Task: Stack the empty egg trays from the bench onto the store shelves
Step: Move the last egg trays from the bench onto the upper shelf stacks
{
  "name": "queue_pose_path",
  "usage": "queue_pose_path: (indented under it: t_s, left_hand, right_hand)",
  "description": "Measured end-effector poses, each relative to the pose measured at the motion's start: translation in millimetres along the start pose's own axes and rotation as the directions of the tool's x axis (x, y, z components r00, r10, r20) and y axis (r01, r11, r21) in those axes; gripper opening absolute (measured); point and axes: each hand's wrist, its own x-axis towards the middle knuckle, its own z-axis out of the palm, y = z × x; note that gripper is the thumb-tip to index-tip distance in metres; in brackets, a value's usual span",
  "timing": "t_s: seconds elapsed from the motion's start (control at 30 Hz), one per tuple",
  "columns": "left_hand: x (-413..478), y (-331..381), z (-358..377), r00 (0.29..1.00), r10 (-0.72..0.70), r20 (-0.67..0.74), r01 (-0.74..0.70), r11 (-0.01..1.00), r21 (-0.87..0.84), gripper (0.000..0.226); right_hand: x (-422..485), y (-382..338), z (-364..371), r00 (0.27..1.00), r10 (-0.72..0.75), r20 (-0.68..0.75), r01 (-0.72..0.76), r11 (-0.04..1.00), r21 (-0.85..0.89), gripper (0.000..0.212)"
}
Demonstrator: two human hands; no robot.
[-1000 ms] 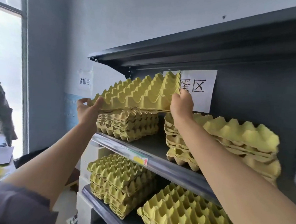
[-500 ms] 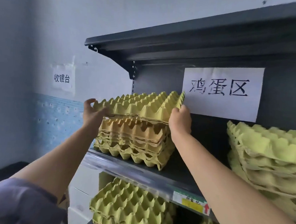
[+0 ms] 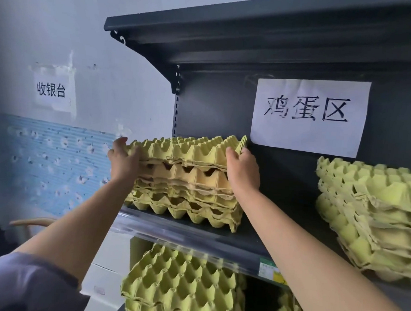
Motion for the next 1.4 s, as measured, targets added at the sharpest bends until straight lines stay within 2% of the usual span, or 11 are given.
queue_pose_path:
  t_s: [0.1,0.17,0.27,0.47,0.57,0.73,0.97,1.07,1.17,1.27,1.4]
  left_hand:
    - [-4.0,-2.7,0.1,0.998,0.052,-0.031,-0.050,0.997,0.057,0.048]
    - [-16.0,-6.6,-12.0,0.998,0.039,-0.042,-0.033,0.990,0.134,0.048]
    - [-19.3,-5.8,-11.9,0.989,0.133,-0.057,-0.113,0.955,0.274,0.046]
    - [-35.6,3.6,-5.4,0.968,0.246,0.051,-0.246,0.886,0.393,0.046]
    - [-51.8,10.2,-4.9,0.932,0.342,0.121,-0.358,0.814,0.457,0.044]
    - [-87.2,42.1,4.6,0.884,0.411,0.222,-0.465,0.729,0.502,0.037]
    - [-170.0,105.5,34.7,0.808,0.532,0.252,-0.583,0.664,0.468,0.031]
    - [-231.3,137.2,66.7,0.771,0.575,0.273,-0.633,0.646,0.427,0.029]
    - [-299.2,163.2,104.9,0.705,0.644,0.298,-0.706,0.594,0.386,0.027]
    - [-371.7,188.3,149.2,0.624,0.694,0.361,-0.781,0.541,0.311,0.027]
    - [-455.7,209.6,202.8,0.482,0.742,0.466,-0.874,0.440,0.203,0.027]
  right_hand:
    - [-0.1,4.9,-0.8,1.000,-0.007,0.013,0.007,1.000,-0.005,0.059]
    - [-15.4,9.4,-3.9,1.000,0.004,0.007,-0.004,0.998,-0.062,0.061]
    - [-14.9,14.4,-4.5,1.000,-0.028,0.004,0.029,0.999,-0.029,0.057]
    - [-7.0,10.8,-6.8,0.996,-0.079,0.048,0.079,0.997,0.011,0.053]
    - [-11.8,11.1,-17.1,0.989,-0.138,0.059,0.141,0.989,-0.052,0.048]
    - [-23.9,9.4,-54.4,0.957,-0.283,0.058,0.289,0.941,-0.175,0.042]
    - [-45.9,13.1,-163.3,0.828,-0.551,0.106,0.539,0.730,-0.420,0.037]
    - [-60.1,32.4,-230.8,0.760,-0.635,0.136,0.596,0.600,-0.534,0.036]
    - [-72.9,65.6,-304.8,0.704,-0.687,0.181,0.611,0.455,-0.648,0.035]
    - [-83.4,110.1,-385.4,0.720,-0.665,0.198,0.563,0.393,-0.727,0.032]
    - [-92.5,170.6,-480.7,0.794,-0.586,0.161,0.471,0.427,-0.771,0.031]
